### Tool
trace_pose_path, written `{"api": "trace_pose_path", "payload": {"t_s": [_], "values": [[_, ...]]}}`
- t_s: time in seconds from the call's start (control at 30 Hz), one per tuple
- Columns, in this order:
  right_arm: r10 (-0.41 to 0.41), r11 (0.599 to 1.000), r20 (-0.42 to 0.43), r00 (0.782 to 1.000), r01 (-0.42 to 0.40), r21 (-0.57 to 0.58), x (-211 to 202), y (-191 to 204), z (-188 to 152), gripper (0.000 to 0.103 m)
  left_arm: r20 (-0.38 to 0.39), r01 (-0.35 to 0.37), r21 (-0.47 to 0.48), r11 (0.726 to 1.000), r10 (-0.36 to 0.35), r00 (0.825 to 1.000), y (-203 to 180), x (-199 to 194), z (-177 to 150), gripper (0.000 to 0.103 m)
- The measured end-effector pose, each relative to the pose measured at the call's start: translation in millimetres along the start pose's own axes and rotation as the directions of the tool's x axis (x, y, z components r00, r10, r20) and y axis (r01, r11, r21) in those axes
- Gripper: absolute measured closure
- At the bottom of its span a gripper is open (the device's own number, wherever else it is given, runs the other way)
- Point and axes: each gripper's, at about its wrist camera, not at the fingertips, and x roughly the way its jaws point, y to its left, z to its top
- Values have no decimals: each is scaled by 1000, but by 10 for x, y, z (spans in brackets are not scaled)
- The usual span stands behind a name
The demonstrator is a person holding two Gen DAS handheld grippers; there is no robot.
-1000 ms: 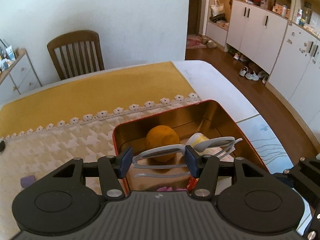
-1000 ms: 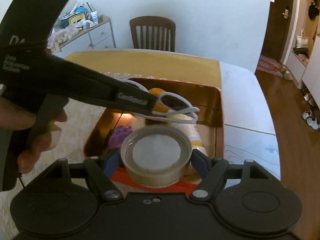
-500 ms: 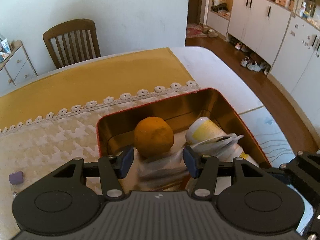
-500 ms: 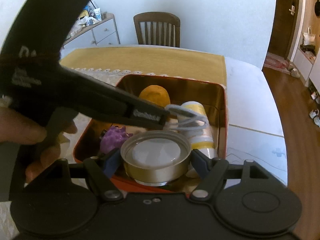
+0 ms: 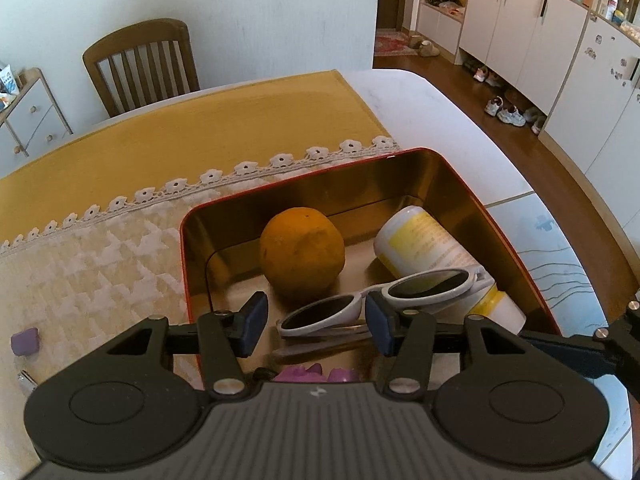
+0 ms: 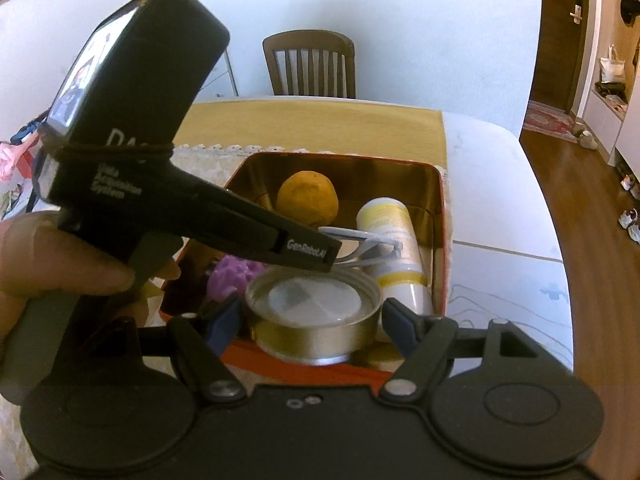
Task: Organize rigid objects
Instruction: 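Open both tools to release the sunglasses and mirror, then withdraw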
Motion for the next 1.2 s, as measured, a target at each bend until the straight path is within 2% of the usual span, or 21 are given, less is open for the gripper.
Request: {"api": "trace_pose_path", "payload": {"t_s": [0.17,0.47,0.57,0.7,0.83,0.93,1.1,1.2], "values": [[1,1000,13,1000,-1,2,-65,-5,10,24,22,-3,-12,1000,3,1000,35,-106,-25,42],[-15,1000,37,999,14,21,-174,-12,12,22,61,15,-39,999,-12,998,132,-338,-66,41],[-16,1000,47,999,15,19,-221,9,7,21,81,23,-42,999,-20,997,168,-442,-95,37],[-19,1000,50,999,18,17,-251,48,9,19,107,23,-42,999,-19,994,219,-584,-146,37],[-9,1000,69,998,9,2,-320,135,21,12,131,38,-57,998,-30,991,315,-737,-198,36],[-7,1000,93,996,8,-18,-376,221,27,6,153,47,-66,997,-37,987,404,-845,-249,29],[9,999,117,993,-5,-39,-434,390,30,0,184,61,-84,995,-45,982,576,-1014,-342,27],[10,999,123,992,-4,-54,-432,524,40,0,206,73,-86,994,-54,977,710,-1107,-422,24]]}}
